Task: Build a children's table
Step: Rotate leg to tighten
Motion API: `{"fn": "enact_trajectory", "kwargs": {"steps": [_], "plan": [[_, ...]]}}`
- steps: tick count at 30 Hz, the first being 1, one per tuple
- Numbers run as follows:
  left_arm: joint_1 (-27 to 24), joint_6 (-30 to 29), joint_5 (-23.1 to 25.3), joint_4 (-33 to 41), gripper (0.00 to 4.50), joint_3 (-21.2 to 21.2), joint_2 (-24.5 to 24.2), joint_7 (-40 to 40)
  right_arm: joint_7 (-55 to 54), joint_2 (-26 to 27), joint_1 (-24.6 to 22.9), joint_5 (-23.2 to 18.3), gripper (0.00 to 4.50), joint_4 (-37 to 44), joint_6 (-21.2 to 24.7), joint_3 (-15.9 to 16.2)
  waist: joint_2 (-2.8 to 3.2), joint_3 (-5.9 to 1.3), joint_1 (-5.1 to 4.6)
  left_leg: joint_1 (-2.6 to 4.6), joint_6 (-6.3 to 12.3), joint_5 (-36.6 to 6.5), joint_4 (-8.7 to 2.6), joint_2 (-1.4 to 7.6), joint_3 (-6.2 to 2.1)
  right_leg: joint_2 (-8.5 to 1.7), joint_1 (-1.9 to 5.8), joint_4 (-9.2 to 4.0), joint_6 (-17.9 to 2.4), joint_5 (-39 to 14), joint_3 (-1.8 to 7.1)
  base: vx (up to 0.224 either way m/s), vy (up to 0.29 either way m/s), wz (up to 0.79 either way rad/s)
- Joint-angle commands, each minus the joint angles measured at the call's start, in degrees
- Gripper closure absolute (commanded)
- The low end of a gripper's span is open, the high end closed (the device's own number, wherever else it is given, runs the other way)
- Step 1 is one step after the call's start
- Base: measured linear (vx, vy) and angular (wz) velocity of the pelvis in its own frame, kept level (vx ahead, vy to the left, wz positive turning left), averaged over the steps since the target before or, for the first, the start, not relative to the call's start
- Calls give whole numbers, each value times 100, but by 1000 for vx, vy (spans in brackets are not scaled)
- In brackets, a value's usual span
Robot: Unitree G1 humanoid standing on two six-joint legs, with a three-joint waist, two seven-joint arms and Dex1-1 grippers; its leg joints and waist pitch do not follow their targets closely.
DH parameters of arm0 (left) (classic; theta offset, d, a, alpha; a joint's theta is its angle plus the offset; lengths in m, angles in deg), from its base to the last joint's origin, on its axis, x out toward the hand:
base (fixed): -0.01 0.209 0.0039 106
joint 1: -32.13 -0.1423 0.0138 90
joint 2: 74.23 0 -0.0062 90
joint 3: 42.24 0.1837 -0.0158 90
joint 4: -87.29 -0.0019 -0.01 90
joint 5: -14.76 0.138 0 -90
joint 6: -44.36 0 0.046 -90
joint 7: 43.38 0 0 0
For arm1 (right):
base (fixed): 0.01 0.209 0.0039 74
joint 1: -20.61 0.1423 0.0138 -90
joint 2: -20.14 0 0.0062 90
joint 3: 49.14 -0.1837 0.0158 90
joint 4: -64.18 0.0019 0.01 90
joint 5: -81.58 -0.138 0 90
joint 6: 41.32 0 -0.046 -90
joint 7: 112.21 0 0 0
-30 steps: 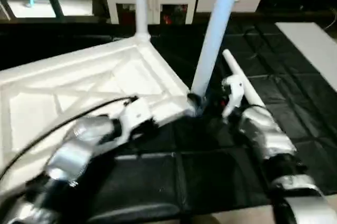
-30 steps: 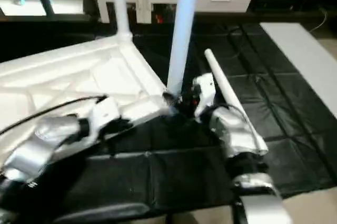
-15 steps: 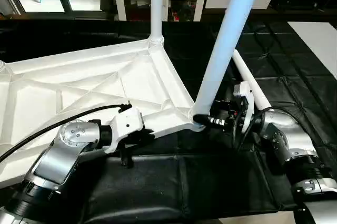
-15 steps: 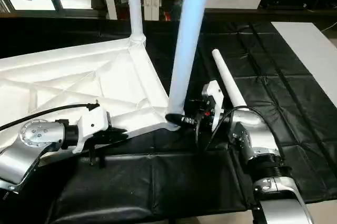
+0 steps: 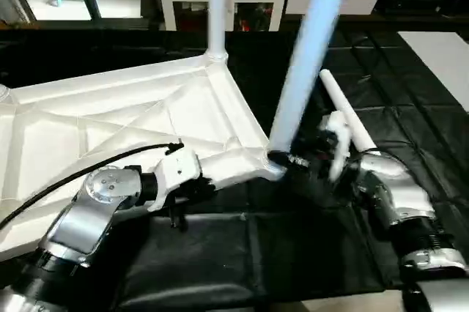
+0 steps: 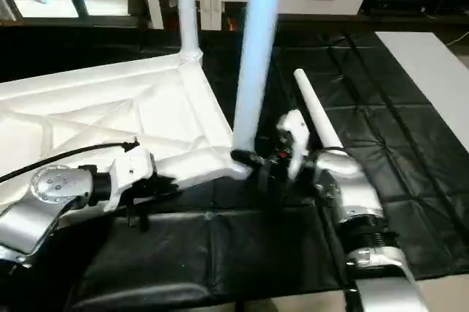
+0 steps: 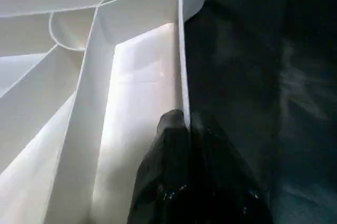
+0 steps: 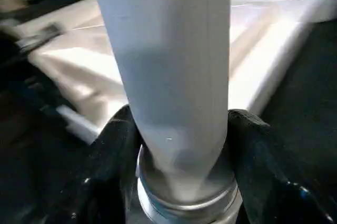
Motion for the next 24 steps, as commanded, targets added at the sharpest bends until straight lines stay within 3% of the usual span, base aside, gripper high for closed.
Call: {"fn": "enact_trajectory", "kwargs": {"steps": [1, 2, 4, 7, 10, 11, 12, 14, 15, 19, 21, 22, 24], "plan": [[22, -149, 79, -69, 450, 346, 328, 212, -1311, 226, -153, 533, 232, -550, 301, 88, 18, -255, -12, 108, 175, -1469, -428, 352, -178, -453, 173, -481, -1251, -2056, 277, 0, 0, 0], [35, -173, 94, -81, 450, 354, 353, 245, -1377, 251, -155, 539, 235, -565, 300, 81, 12, -238, -39, 140, 37, -1741, -439, 344, -194, -454, 135, -526, -1113, -2440, 280, 0, 0, 0], [164, -429, 238, -192, 450, 419, 581, 549, -2031, 494, -143, 583, 237, -700, 271, -21, 14, -235, -69, 162, -56, -1936, -444, 342, -215, -449, 113, -542, -1021, -2666, 280, 0, 0, 0], [560, -1141, 567, -622, 450, 442, 1269, 1490, -3413, 1122, -2, 500, 242, -986, 244, -371, 25, -217, -147, 194, -287, -2502, -458, 313, -294, -461, 66, -620, -735, -3387, 241, 0, 0, 0], [869, -1464, 624, -965, 450, 406, 1876, 2023, -4402, 1628, 87, 355, 243, -1225, 138, -672, 29, -223, -172, 300, -293, -2894, -443, 283, -297, -421, -34, -709, -580, -3473, 207, -19, 10, 0], [877, -1470, 620, -971, 450, 406, 1892, 2029, -4430, 1641, 87, 352, 243, -1230, 132, -679, 34, -227, -180, 289, -294, -2932, -452, 280, -301, -422, -22, -709, -557, -3441, 199, 0, 0, 0], [1047, -1583, 582, -1085, 450, 410, 2214, 2162, -4921, 1906, 83, 311, 243, -1336, 25, -784, 22, -232, -192, 254, -300, -2992, -485, 287, -331, -426, 8, -710, -518, -3357, 173, 0, 0, 0], [1117, -1591, 581, -1127, 450, 439, 2332, 2185, -5070, 2024, 71, 290, 243, -1379, -30, -811, 20, -242, -182, 291, -291, -3140, -480, 269, -318, -417, -46, -741, -439, -3291, 178, 0, 0, 0], [1178, -1553, 599, -1147, 450, 513, 2413, 2128, -5013, 2139, 66, 322, 243, -1392, -47, -714, -6, -249, -185, 265, -263, -3138, -485, 263, -322, -419, -28, -740, -430, -3291, 177, 0, 0, 0], [1003, -1246, 634, -970, 450, 596, 2109, 1804, -4379, 2075, 197, 241, 243, -1359, -222, -726, 12, -276, -164, 205, -200, -3052, -514, 279, -325, -445, -4, -702, -503, -2942, 211, 0, 0, 0], [809, -1081, 575, -795, 450, 594, 1806, 1506, -3626, 1881, 226, 214, 243, -1174, -365, -602, 3, -285, -203, 97, -150, -2956, -544, 290, -355, -467, 85, -655, -586, -2761, 212, 0, 0, 0], [642, -923, 516, -630, 450, 591, 1529, 1207, -2885, 1670, 168, 96, 187, -918, -347, -487, 4, -342, -216, 52, -85, -2579, -536, 307, -343, -482, 146, -602, -701, -2303, 238, 0, 0, 0], [485, -779, 452, -473, 450, 581, 1260, 920, -2254, 1448, 110, 1, 173, -690, -336, -388, 2, -328, -221, 10, 103, -2283, -516, 321, -301, -470, 163, -567, -899, -1796, 259, 0, 0, 0]]}}
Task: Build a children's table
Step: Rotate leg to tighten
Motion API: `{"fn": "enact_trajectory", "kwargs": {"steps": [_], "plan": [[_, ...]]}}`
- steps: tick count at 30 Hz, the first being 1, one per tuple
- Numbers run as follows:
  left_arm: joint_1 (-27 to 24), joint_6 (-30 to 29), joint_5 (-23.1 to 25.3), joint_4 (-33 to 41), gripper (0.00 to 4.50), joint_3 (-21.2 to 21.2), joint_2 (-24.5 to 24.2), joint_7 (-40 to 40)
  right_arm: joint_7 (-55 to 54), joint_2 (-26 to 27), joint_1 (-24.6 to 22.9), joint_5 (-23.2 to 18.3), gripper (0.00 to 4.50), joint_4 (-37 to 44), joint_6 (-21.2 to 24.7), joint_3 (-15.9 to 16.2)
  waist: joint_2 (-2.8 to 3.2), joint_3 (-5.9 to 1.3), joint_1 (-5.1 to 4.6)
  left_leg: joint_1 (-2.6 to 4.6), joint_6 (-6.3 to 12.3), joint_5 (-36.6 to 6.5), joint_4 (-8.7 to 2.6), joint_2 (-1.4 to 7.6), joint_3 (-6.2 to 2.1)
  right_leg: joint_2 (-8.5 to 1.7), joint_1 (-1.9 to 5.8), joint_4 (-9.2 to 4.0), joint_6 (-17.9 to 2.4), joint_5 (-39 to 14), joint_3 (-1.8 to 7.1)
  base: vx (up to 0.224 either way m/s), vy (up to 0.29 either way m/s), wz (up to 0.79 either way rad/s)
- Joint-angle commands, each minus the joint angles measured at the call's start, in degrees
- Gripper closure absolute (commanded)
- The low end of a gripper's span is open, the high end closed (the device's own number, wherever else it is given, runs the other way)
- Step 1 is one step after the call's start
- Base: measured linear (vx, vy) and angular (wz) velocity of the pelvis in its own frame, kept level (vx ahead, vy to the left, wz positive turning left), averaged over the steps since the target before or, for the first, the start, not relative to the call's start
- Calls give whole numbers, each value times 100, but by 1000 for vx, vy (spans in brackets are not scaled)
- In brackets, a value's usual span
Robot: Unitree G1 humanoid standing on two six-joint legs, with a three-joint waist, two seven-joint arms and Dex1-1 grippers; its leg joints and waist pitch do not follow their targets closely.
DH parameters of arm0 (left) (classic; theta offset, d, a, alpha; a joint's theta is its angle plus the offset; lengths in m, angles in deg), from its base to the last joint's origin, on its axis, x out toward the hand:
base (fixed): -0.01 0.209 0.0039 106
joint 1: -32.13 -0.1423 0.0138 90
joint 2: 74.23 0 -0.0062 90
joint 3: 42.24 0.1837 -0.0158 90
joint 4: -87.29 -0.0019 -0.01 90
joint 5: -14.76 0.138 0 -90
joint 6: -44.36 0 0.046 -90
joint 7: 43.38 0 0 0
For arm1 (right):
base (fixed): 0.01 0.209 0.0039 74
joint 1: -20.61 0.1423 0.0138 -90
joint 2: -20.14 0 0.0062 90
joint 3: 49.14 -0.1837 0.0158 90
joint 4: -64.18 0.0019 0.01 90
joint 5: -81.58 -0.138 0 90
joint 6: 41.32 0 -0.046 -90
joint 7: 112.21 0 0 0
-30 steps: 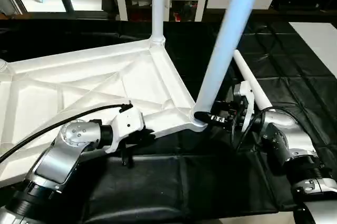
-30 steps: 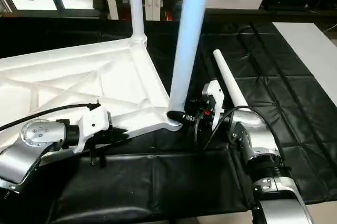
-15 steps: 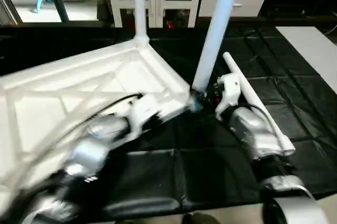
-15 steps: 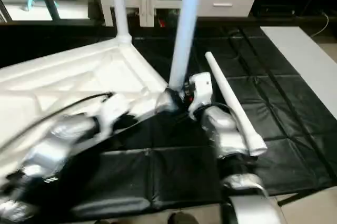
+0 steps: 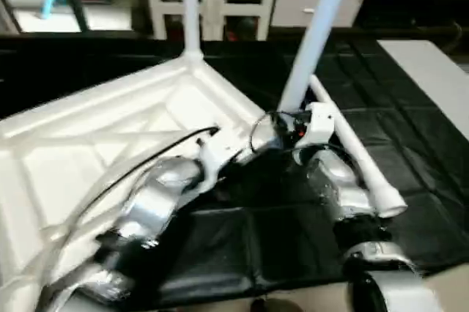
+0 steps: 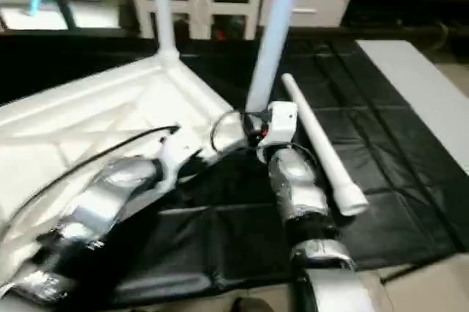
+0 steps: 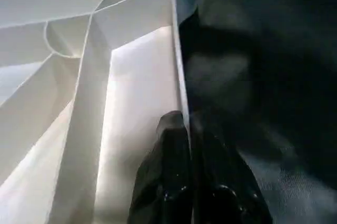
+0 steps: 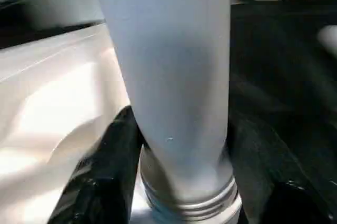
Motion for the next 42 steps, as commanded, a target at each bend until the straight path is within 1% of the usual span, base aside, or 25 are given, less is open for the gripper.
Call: {"fn": "enact_trajectory", "kwargs": {"steps": [1, 2, 3, 4, 5, 6, 7, 8, 10, 11, 12, 13, 14, 16, 18, 19, 20, 23, 31, 35, 36, 38, 40, 41, 42], "plan": [[-265, 423, -224, 77, 450, 212, -155, -540, 1110, -19, -117, -277, 167, 168, 314, 362, 73, -234, -8, 4, 142, -2231, -541, 382, -231, -447, 114, -443, -1028, -1739, 276, 0, 0, 0], [-518, 678, -409, 307, 450, 119, -547, -1015, 1893, -424, -172, -504, 153, 456, 520, 395, 56, -241, -3, -22, 255, -2094, -533, 376, -248, -444, 189, -415, -1109, -1811, 254, 0, 0, 0], [-572, 729, -450, 349, 450, 96, -638, -1122, 2088, -547, -187, -494, 138, 503, 500, 449, 62, -236, -3, -34, 292, -2038, -530, 383, -243, -450, 188, -415, -1127, -1836, 254, 0, 0, 0], [-720, 853, -555, 449, 450, 32, -904, -1405, 2724, -916, -235, -419, 129, 615, 370, 634, 103, -234, 43, 52, 307, -2010, -507, 399, -218, -446, 122, -447, -1170, -1870, 257, 0, 0, 0], [-792, 900, -594, 483, 450, 0, -1056, -1535, 3121, -1140, -262, -313, 120, 646, 209, 769, 95, -240, 47, 58, 319, -1957, -493, 406, -194, -426, 117, -419, -1245, -1735, 255, 0, 0, 0], [-805, 925, -602, 476, 450, -10, -1098, -1573, 3211, -1195, -264, -304, 120, 654, 202, 785, 89, -236, 50, 44, 340, -1857, -495, 401, -181, -425, 135, -404, -1277, -1635, 262, 0, 0, 0], [-841, 990, -626, 455, 450, -40, -1210, -1674, 3455, -1341, -267, -287, 120, 675, 190, 822, 101, -238, 72, 59, 395, -1714, -485, 398, -164, -422, 122, -395, -1354, -1495, 267, 0, 0, 0], [-878, 1107, -683, 375, 450, -136, -1373, -1820, 3896, -1542, -255, -373, 94, 741, 301, 780, 121, -243, 101, 110, 444, -1601, -467, 406, -134, -420, 102, -384, -1428, -1307, 283, 0, 0, 0], [-873, 1145, -711, 334, 450, -181, -1416, -1862, 4023, -1604, -238, -418, 87, 764, 370, 751, 106, -250, 111, 86, 511, -1363, -461, 403, -125, -404, 138, -344, -1505, -1011, 282, 0, 0, 0], [-846, 1167, -769, 317, 450, -241, -1452, -1876, 4154, -1689, -207, -443, 83, 800, 427, 756, 107, -269, 147, 111, 641, -986, -439, 405, -104, -399, 149, -297, -1619, -578, 278, 0, 0, 0], [-837, 1170, -776, 320, 450, -248, -1458, -1872, 4171, -1699, -202, -460, 76, 822, 466, 759, 105, -272, 155, 99, 682, -872, -435, 405, -105, -405, 167, -279, -1649, -466, 279, 0, 0, 0], [-829, 1174, -782, 324, 450, -254, -1464, -1867, 4189, -1710, -198, -481, 51, 846, 508, 762, 104, -294, 176, 96, 759, -646, -417, 400, -98, -414, 193, -247, -1705, -232, 277, 0, 0, 0], [-823, 1203, -803, 330, 450, -259, -1473, -1868, 4272, -1733, -196, -563, 51, 886, 579, 783, 102, -298, 192, 85, 831, -512, -410, 396, -97, -411, 211, -227, -1749, -82, 271, 0, 0, 0], [-817, 1239, -834, 329, 450, -247, -1475, -1884, 4464, -1762, -195, -644, 51, 896, 615, 835, 97, -293, 219, 81, 896, -451, -404, 404, -95, -410, 220, -220, -1762, -69, 258, 0, 0, 0], [-817, 1270, -849, 327, 450, -236, -1460, -1881, 4554, -1739, -204, -668, 51, 897, 659, 844, 103, -275, 251, 81, 857, -563, -407, 420, -86, -413, 212, -244, -1734, -328, 250, 0, 0, 0], [-819, 1279, -858, 325, 450, -234, -1453, -1888, 4573, -1719, -209, -663, 72, 901, 690, 830, 107, -267, 272, 93, 779, -672, -412, 427, -83, -409, 200, -259, -1701, -549, 248, 0, 0, 0], [-827, 1296, -856, 318, 450, -234, -1449, -1895, 4626, -1705, -245, -654, 72, 946, 763, 850, 104, -258, 291, 101, 694, -790, -419, 425, -79, -399, 190, -276, -1658, -757, 249, 0, 0, 0], [-831, 1313, -868, 310, 450, -235, -1453, -1912, 4728, -1720, -300, -617, 97, 980, 862, 919, 103, -262, 305, 107, 550, -842, -426, 426, -88, -401, 186, -277, -1584, -908, 259, 0, 0, 0], [-797, 1312, -862, 271, 450, -226, -1463, -1867, 4508, -1723, -266, -416, 161, 728, 655, 978, 104, -285, 315, 111, 618, -640, -400, 408, -73, -394, 190, -241, -1651, -564, 262, 0, 0, 0], [-692, 1213, -706, 158, 450, -191, -1377, -1634, 4162, -1650, -312, -201, 196, 680, 632, 1028, 102, -276, 316, 111, 596, -691, -401, 401, -74, -399, 192, -256, -1637, -683, 267, 0, 0, 0], [-645, 1181, -632, 116, 450, -172, -1315, -1528, 3846, -1572, -350, -77, 206, 677, 623, 1052, 102, -269, 315, 116, 572, -753, -405, 406, -76, -400, 184, -268, -1613, -785, 268, 0, 0, 0], [-583, 1122, -595, 96, 450, -151, -1197, -1403, 3423, -1454, -356, 69, 214, 580, 585, 1052, 114, -243, 301, 125, 427, -984, -420, 406, -90, -407, 158, -304, -1524, -1141, 278, 0, 0, 0], [-556, 1059, -583, 105, 450, -136, -1131, -1338, 3198, -1382, -351, 128, 224, 528, 564, 1037, 104, -219, 281, 121, 287, -1232, -435, 407, -105, -411, 144, -332, -1452, -1484, 288, 0, 0, 0], [-489, 880, -526, 129, 450, -82, -966, -1157, 2586, -1183, -323, 240, 231, 419, 625, 967, 113, -210, 267, 126, 194, -1389, -444, 406, -116, -411, 126, -347, -1390, -1696, 292, 0, 0, 0], [-478, 853, -515, 132, 450, -72, -941, -1129, 2496, -1155, -318, 257, 231, 402, 635, 958, 110, -202, 245, 125, 149, -1477, -451, 407, -116, -409, 115, -351, -1360, -1803, 297, 0, 0, 0]]}}
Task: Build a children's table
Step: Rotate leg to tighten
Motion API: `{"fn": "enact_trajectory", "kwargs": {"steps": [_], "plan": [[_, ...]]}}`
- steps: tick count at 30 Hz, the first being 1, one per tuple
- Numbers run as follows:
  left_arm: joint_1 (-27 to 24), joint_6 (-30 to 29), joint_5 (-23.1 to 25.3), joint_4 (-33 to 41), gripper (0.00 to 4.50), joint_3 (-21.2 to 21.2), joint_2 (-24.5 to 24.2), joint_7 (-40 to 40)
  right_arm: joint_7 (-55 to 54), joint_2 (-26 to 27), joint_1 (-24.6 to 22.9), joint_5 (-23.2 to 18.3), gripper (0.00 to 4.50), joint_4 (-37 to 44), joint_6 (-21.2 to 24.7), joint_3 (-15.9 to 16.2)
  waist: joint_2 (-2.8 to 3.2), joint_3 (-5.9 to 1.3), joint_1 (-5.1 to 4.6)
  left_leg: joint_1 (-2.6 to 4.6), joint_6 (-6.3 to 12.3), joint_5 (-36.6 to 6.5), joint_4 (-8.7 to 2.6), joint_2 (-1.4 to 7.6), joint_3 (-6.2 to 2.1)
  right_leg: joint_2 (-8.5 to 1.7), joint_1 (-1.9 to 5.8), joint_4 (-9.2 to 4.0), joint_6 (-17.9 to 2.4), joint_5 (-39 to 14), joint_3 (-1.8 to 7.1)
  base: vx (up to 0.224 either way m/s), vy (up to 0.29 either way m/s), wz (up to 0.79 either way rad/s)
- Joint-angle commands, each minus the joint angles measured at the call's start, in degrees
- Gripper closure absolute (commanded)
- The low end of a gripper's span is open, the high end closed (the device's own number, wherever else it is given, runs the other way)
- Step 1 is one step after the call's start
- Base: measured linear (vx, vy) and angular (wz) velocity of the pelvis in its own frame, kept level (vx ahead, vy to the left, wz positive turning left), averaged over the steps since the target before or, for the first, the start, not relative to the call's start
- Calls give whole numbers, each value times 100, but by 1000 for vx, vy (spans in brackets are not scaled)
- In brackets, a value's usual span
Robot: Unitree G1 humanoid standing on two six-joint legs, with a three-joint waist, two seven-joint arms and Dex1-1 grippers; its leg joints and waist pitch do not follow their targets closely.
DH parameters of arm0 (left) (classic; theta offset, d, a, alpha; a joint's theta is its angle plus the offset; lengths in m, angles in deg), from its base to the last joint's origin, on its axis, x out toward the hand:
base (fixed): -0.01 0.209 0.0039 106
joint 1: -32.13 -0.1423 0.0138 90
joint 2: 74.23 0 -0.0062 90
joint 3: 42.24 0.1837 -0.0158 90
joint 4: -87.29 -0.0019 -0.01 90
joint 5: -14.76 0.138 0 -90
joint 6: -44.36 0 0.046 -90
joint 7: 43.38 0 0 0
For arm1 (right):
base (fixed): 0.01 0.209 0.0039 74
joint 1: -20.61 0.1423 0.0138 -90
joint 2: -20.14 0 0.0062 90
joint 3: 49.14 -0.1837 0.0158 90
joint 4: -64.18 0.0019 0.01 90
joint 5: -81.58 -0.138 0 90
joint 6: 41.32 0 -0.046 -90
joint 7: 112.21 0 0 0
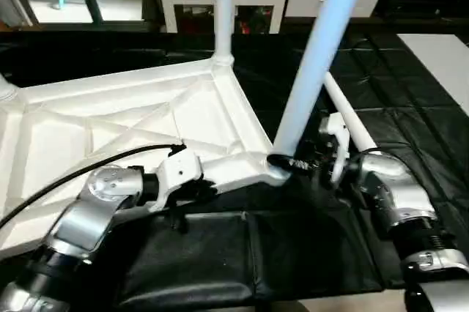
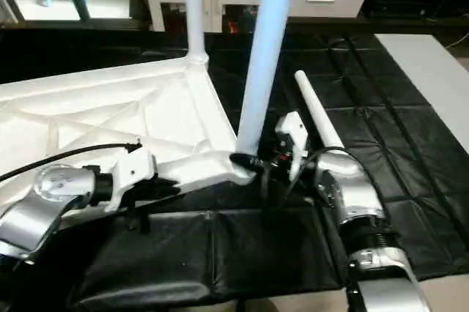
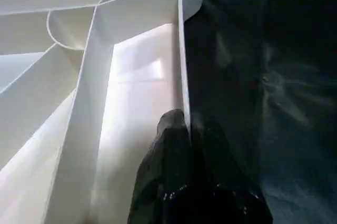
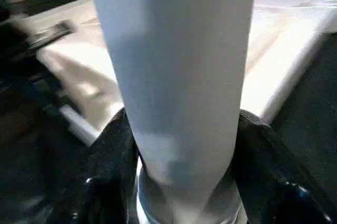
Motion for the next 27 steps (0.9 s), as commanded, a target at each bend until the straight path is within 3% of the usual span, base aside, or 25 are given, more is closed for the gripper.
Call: {"fn": "enact_trajectory", "kwargs": {"steps": [1, 4, 7, 10, 14, 19, 21, 23, 24, 27], "plan": [[26, -284, 161, -95, 450, 265, 230, 331, -883, 229, -69, 395, 234, -417, 199, 139, 19, -239, -38, 105, 66, -1660, -457, 350, -173, -437, 137, -479, -1227, -2165, 284, 0, 0, 0], [296, -1041, 468, -240, 450, 367, 799, 1086, -2674, 662, 90, 599, 242, -830, 202, -164, 21, -228, -106, 136, -122, -1920, -458, 334, -200, -440, 82, -531, -1044, -2648, 280, 0, 0, 0], [582, -1711, 599, -497, 450, 383, 1551, 1801, -4170, 1246, 204, 428, 245, -1198, 296, -591, 23, -241, -140, 146, -147, -2023, -448, 329, -208, -444, 56, -565, -952, -2755, 287, 0, 0, 0], [740, -1890, 585, -629, 450, 408, 1960, 2058, -4685, 1664, 217, 433, 248, -1327, 169, -632, 16, -267, -145, 122, -144, -2121, -464, 305, -223, -415, 59, -572, -824, -2523, 259, 0, 0, 0], [846, -1736, 554, -673, 450, 469, 2109, 2021, -4445, 2019, 294, 408, 248, -1388, -60, -533, 6, -282, -162, 106, -103, -2261, -489, 308, -239, -410, 73, -565, -821, -2271, 244, 0, 0, 0], [658, -1323, 559, -478, 450, 497, 1716, 1619, -3259, 1880, 337, 196, 248, -1152, -140, -391, 1, -295, -199, 44, 4, -2212, -505, 312, -252, -433, 118, -560, -851, -2239, 244, 0, 0, 0], [395, -958, 499, -267, 450, 518, 1242, 1156, -2328, 1496, 246, 131, 192, -802, -326, -207, 9, -316, -190, 26, 109, -2027, -489, 321, -246, -446, 155, -547, -939, -1972, 252, 0, 0, 0], [25, -493, 360, 33, 450, 480, 639, 547, -1320, 908, 142, 152, 178, -511, -558, -24, 23, -339, -193, -17, 256, -1768, -482, 330, -247, -447, 210, -491, -1071, -1593, 243, 0, 0, 0], [-75, -435, 301, 121, 450, 439, 489, 394, -1099, 744, 131, 127, 168, -460, -580, -32, 6, -324, -216, -17, 371, -1679, -469, 338, -219, -436, 205, -488, -1152, -1448, 243, 0, 0, 0], [-365, -242, 134, 344, 450, 288, 100, 1, -242, 282, 54, -67, 138, -243, -626, -26, 45, -367, -197, 17, 540, -1172, -442, 357, -198, -438, 233, -413, -1421, -921, 239, 0, 0, 0]]}}
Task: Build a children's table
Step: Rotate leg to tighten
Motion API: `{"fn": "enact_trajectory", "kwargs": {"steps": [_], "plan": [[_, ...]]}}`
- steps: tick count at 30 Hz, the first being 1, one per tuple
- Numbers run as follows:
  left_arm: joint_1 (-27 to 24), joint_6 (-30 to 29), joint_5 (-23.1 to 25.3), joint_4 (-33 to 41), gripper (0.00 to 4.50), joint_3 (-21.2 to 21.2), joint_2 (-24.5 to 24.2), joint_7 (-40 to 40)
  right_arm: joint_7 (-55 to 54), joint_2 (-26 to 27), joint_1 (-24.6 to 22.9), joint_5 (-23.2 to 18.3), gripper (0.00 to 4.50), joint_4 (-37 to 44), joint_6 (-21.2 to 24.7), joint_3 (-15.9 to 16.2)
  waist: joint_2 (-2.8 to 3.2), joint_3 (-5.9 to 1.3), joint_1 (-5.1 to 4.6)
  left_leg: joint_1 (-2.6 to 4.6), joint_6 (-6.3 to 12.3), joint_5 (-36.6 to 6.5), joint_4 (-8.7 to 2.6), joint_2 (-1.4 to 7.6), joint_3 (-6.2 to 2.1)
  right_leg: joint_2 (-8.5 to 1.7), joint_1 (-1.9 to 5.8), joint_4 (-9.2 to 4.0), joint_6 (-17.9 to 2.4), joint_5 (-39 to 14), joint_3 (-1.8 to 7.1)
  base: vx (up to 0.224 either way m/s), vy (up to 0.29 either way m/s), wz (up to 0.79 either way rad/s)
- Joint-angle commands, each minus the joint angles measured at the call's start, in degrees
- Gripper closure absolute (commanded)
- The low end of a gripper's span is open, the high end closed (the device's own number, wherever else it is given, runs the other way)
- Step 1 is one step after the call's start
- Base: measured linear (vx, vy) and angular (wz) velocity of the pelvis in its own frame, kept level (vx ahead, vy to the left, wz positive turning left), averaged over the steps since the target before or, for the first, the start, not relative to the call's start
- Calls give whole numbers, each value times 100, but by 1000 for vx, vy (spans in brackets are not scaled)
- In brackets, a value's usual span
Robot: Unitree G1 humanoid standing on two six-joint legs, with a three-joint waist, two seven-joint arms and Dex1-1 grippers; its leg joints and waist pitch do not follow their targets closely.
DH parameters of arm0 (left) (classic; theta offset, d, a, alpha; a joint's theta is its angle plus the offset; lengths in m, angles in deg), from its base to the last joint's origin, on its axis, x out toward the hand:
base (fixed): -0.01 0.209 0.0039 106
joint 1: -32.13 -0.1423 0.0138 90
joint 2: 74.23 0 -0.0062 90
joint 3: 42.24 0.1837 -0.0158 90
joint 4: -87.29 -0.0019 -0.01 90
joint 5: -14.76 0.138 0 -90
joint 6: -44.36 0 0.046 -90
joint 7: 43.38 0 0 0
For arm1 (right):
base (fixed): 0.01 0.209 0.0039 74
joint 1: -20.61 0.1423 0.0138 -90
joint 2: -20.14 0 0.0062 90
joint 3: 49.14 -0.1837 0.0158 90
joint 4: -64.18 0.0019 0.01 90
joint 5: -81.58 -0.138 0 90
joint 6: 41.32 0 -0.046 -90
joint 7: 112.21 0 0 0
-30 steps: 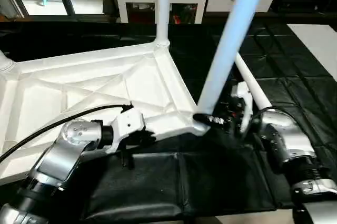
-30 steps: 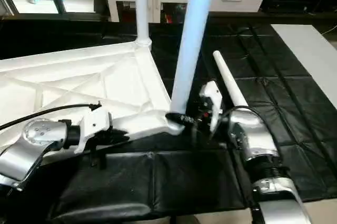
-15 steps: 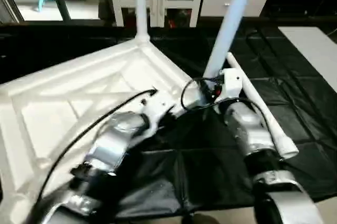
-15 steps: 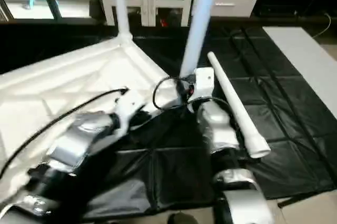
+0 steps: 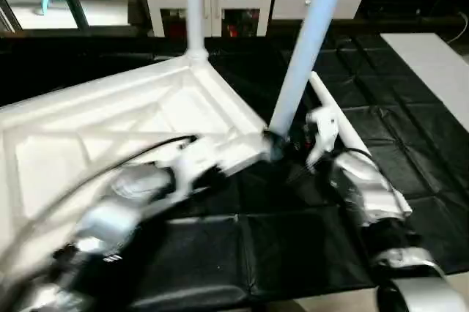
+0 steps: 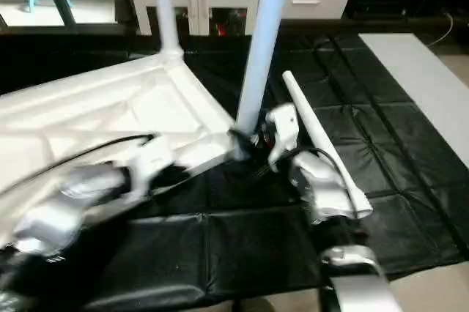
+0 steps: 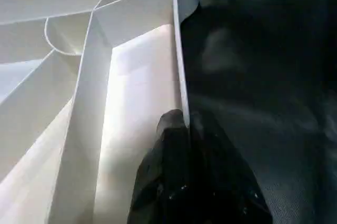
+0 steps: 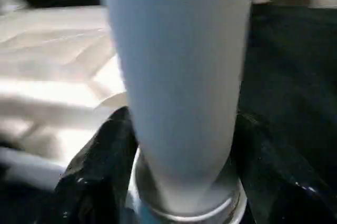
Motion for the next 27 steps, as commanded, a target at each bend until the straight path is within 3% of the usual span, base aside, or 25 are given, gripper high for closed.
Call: {"fn": "enact_trajectory", "kwargs": {"steps": [1, 2, 5, 9, 20, 27], "plan": [[-311, 65, -106, 87, 450, 239, -137, -481, 736, -189, -65, -200, 138, 293, 23, 126, 36, -317, 17, 42, 611, -1054, -383, 368, -152, -430, 249, -345, -1506, -728, 275, 0, 0, 0], [-364, 62, -141, 129, 450, 214, -213, -551, 919, -259, -84, -251, 126, 351, 47, 102, 50, -321, 39, 52, 770, -711, -368, 378, -138, -425, 254, -286, -1649, -274, 271, 0, 0, 0], [-590, 189, -274, 247, 450, 93, -555, -860, 1442, -564, -100, -395, 102, 501, 230, -46, 34, -346, 77, 67, 956, -461, -337, 373, -126, -419, 278, -236, -1753, 14, 263, 0, 0, 0], [-615, 322, -357, 209, 450, 74, -651, -816, 1803, -666, -89, -542, 97, 463, 299, -33, 25, -347, 123, 83, 1007, -349, -321, 372, -108, -425, 269, -225, -1783, 15, 274, 0, 0, 0], [-546, 366, -406, 176, 450, 80, -620, -799, 2164, -591, -152, -585, 184, 386, 455, 65, 32, -326, 155, 89, 674, -811, -312, 362, -111, -427, 245, -270, -1662, -720, 290, 0, 0, 0], [-494, 283, -382, 118, 450, 93, -578, -707, 1840, -545, -240, -402, 232, 375, 470, 164, 37, -320, 152, 89, 690, -745, -313, 358, -113, -408, 237, -259, -1673, -586, 281, 0, 0, 0]]}}
